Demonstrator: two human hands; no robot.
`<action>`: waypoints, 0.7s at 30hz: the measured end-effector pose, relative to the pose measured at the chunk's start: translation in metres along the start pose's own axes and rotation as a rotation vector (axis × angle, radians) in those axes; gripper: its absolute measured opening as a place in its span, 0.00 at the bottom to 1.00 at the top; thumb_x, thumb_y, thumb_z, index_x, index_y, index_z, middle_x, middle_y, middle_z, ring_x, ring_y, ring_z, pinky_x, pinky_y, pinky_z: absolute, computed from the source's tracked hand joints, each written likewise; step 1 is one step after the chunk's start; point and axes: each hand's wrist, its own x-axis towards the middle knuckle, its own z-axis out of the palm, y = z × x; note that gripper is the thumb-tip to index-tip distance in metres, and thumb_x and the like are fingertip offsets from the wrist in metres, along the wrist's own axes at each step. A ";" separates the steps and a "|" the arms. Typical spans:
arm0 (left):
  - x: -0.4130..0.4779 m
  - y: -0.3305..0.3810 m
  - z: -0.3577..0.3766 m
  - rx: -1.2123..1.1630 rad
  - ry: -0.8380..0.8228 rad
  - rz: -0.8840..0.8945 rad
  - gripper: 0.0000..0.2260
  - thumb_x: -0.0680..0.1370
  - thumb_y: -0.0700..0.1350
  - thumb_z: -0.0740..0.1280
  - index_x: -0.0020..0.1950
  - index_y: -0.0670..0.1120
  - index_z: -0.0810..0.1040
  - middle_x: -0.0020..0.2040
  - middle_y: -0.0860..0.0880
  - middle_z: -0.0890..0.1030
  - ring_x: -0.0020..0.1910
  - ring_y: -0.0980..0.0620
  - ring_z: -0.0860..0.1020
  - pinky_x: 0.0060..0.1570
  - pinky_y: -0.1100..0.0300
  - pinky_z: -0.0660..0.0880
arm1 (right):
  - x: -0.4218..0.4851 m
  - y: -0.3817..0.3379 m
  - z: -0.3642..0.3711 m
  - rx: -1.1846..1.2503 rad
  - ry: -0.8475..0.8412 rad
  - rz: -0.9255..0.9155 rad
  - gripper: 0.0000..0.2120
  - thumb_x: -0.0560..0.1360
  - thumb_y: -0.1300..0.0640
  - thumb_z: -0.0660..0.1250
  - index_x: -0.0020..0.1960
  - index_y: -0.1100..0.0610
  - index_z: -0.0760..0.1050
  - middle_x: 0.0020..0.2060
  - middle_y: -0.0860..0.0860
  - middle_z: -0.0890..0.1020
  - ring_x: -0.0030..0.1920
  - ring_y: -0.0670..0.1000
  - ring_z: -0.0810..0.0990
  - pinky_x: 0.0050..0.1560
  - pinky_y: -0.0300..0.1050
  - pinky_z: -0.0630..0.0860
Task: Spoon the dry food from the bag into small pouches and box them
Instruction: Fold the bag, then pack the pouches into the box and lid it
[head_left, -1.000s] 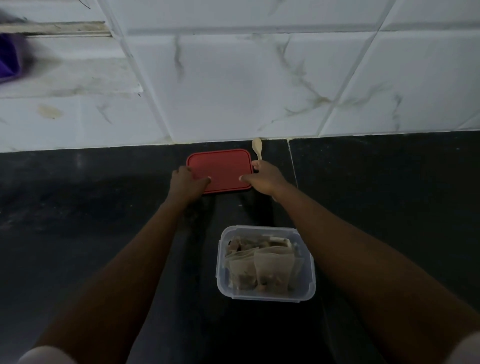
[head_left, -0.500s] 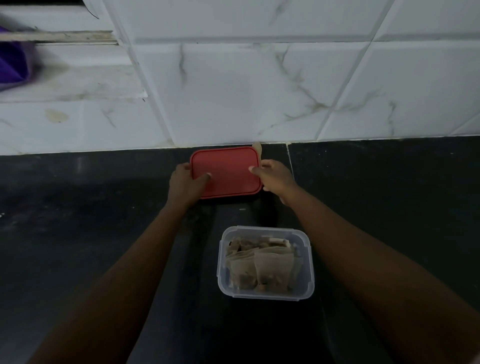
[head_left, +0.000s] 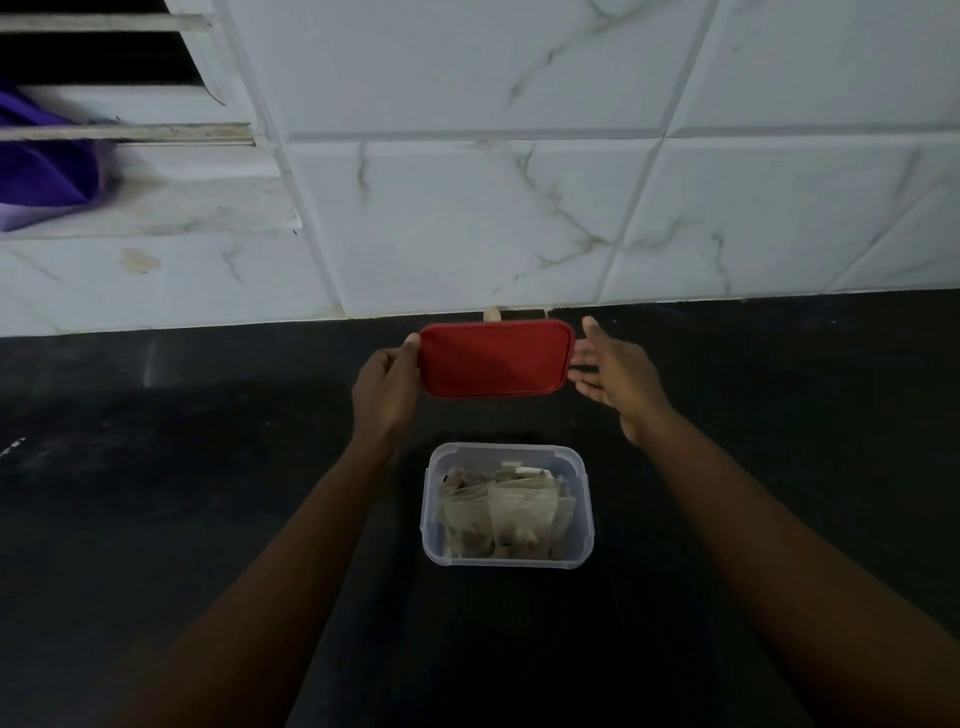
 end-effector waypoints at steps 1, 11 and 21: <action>-0.008 0.001 0.002 -0.034 0.004 -0.006 0.15 0.83 0.57 0.64 0.49 0.47 0.80 0.48 0.45 0.84 0.47 0.50 0.82 0.51 0.54 0.79 | -0.006 0.003 -0.006 0.027 0.004 0.002 0.19 0.81 0.39 0.63 0.55 0.54 0.82 0.51 0.52 0.86 0.52 0.51 0.86 0.55 0.47 0.82; -0.061 -0.017 -0.002 -0.016 -0.071 -0.039 0.04 0.80 0.37 0.68 0.53 0.43 0.80 0.50 0.45 0.83 0.50 0.49 0.83 0.47 0.57 0.80 | -0.062 0.037 -0.033 0.135 0.018 0.011 0.08 0.77 0.62 0.72 0.56 0.56 0.82 0.52 0.54 0.86 0.54 0.51 0.85 0.56 0.46 0.82; -0.100 -0.041 -0.020 0.227 -0.129 0.164 0.15 0.73 0.29 0.70 0.50 0.49 0.80 0.52 0.54 0.82 0.52 0.61 0.81 0.44 0.71 0.78 | -0.092 0.078 -0.031 -0.011 0.075 -0.054 0.19 0.71 0.71 0.74 0.53 0.50 0.82 0.49 0.49 0.86 0.51 0.45 0.85 0.49 0.39 0.80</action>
